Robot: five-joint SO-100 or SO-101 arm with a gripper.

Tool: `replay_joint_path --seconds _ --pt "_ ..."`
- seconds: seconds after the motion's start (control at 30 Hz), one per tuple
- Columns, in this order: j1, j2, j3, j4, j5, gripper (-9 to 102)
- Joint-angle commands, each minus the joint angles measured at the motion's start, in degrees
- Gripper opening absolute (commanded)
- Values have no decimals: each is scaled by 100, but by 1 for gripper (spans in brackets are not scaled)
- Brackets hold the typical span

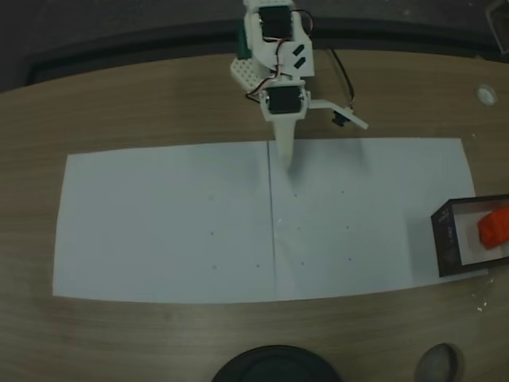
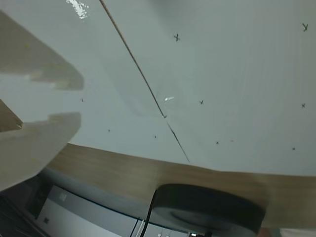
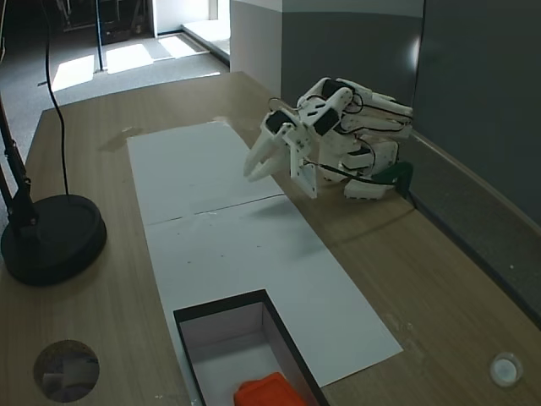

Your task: Grab a orange square and put it in the box.

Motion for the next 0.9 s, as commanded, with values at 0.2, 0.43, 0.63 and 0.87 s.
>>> replay_joint_path --seconds 0.2,0.43,0.63,0.87 --pt "70 132 -193 448 -26 0" --pt "132 132 -606 1986 18 0" --pt "123 132 -606 2021 18 0" --pt "88 123 -615 2013 18 0"
